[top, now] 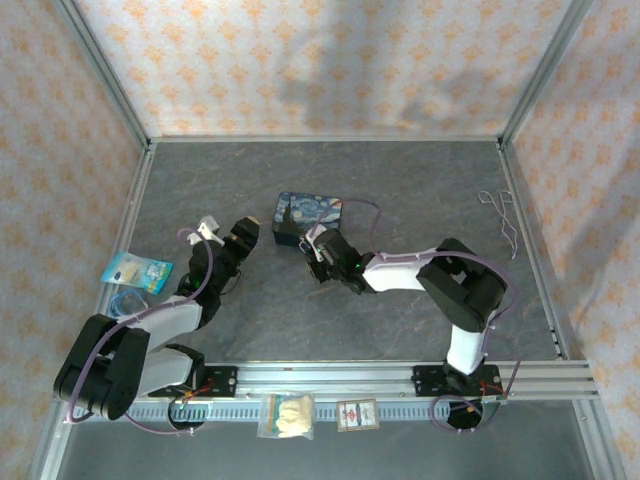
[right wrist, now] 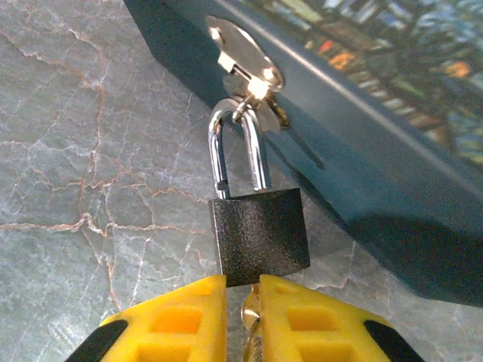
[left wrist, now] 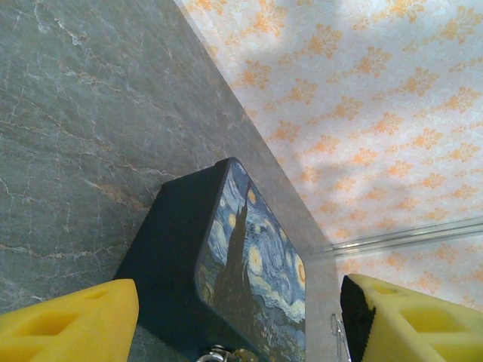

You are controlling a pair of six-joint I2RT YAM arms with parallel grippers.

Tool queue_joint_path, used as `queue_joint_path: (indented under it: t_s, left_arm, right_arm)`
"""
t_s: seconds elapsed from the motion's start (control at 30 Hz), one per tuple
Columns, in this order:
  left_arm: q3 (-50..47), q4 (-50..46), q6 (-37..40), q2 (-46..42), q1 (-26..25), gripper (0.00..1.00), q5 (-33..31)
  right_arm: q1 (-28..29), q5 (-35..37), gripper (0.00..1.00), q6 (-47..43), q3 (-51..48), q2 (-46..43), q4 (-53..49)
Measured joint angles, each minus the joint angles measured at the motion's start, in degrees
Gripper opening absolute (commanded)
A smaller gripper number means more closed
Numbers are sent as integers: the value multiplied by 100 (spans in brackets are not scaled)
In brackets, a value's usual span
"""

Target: Unlock the padlock with the key

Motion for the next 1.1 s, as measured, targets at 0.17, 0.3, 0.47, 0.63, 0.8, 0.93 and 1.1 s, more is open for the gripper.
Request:
queue_joint_path:
  t_s: [0.17, 0.3, 0.47, 0.63, 0.8, 0.93, 1.1]
  left_arm:
    - [-15, 0, 0, -26, 26, 69, 2]
    - [-37, 0, -2, -44, 35, 69, 2]
    - [-37, 0, -2, -46, 35, 69, 4]
    - [-37, 0, -2, -72, 35, 69, 4]
    - [-59, 0, -2, -149, 35, 69, 4]
    - [-76, 0, -2, -160, 35, 69, 4]
    - [-79, 0, -2, -160, 35, 69, 4]
  right_arm:
    - [-122, -201, 8, -192, 0, 13, 116]
    - [-208, -367, 1, -337, 2, 35, 162]
    - [-369, -739, 0, -428, 2, 44, 188]
    - [-586, -1460, 0, -428, 2, 46, 190]
    - [-619, -1843, 7, -337, 7, 46, 168]
    - [-610, -1528, 34, -125, 7, 37, 168]
    - [-531, -817, 47, 68, -59, -136, 190]
